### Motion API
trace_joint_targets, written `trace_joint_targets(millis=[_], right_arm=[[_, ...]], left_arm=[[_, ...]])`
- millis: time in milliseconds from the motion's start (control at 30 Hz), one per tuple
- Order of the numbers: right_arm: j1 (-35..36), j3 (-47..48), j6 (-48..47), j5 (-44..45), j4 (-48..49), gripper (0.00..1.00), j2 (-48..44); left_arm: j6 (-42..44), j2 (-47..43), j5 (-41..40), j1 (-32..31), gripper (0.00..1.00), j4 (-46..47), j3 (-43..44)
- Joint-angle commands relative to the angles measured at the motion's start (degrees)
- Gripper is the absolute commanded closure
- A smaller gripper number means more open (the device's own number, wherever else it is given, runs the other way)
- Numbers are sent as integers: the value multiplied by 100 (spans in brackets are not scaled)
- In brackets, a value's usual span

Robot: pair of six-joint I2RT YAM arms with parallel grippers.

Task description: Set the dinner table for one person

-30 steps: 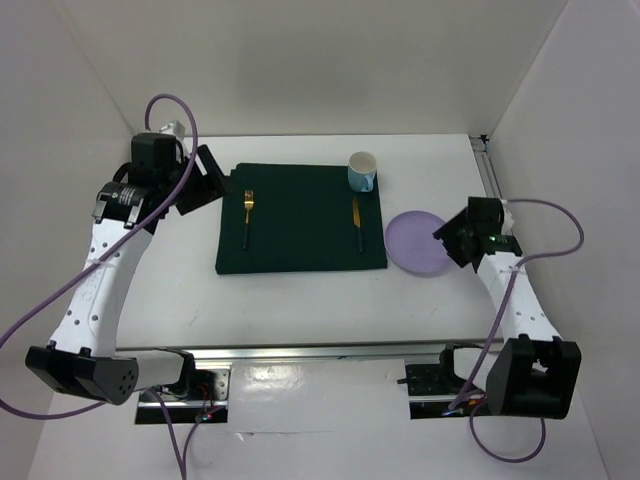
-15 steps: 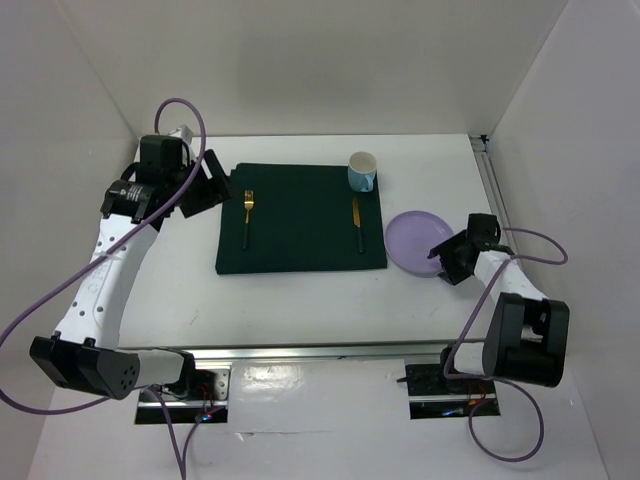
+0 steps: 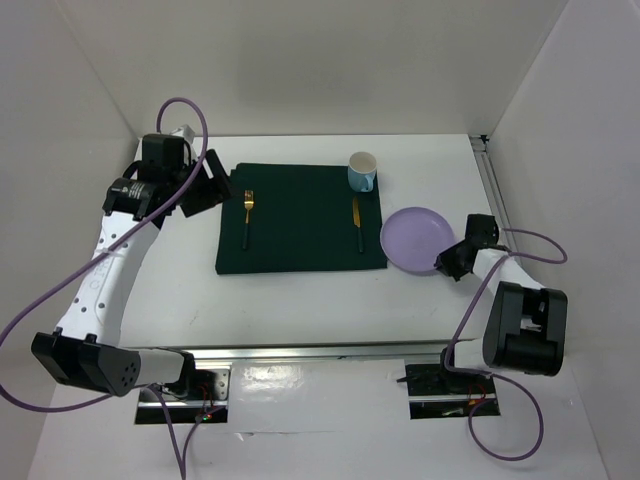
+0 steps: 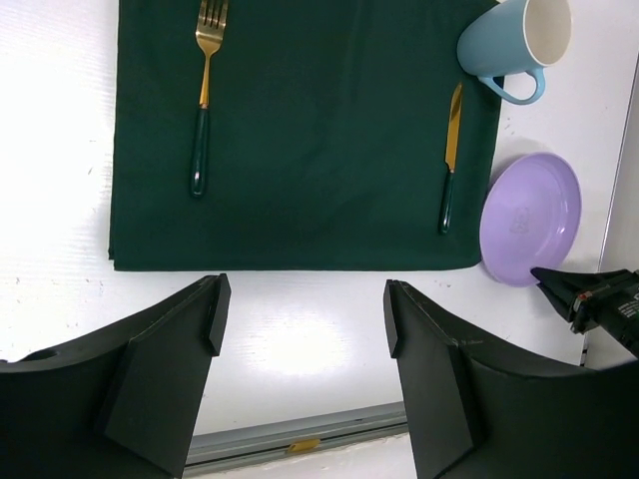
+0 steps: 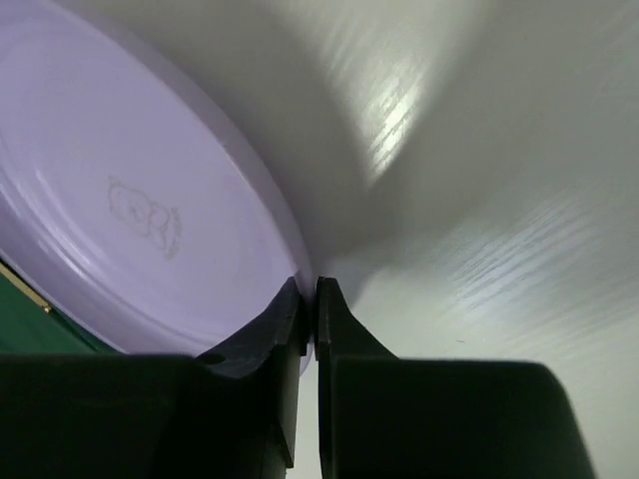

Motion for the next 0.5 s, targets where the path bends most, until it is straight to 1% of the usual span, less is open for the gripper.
trace_joint_targets(millis=[0, 100, 233, 300, 367, 400, 433, 467], right_arm=[[-38, 380, -201, 454, -144, 99, -442], [-38, 714, -350, 647, -425, 100, -994], [-38, 1268, -648, 648, -435, 100, -1408], [198, 1619, -825, 262, -277, 100, -1462], [628, 2207, -992, -106, -302, 100, -1191], [865, 2453, -992, -108, -390, 100, -1016], [1137, 2707, -992, -108, -591, 100, -622], [1783, 3136, -992, 5, -593, 100, -436]], left_arm=[[120, 16, 72, -21, 20, 42, 294], [120, 69, 72, -21, 20, 42, 295], [120, 69, 72, -21, 20, 42, 348], [120, 69, 72, -21, 20, 42, 348], [120, 69, 72, -21, 20, 42, 348], [120, 69, 72, -21, 20, 42, 348], [120, 69, -7, -21, 20, 42, 348], [120, 69, -8, -21, 20, -19, 348]])
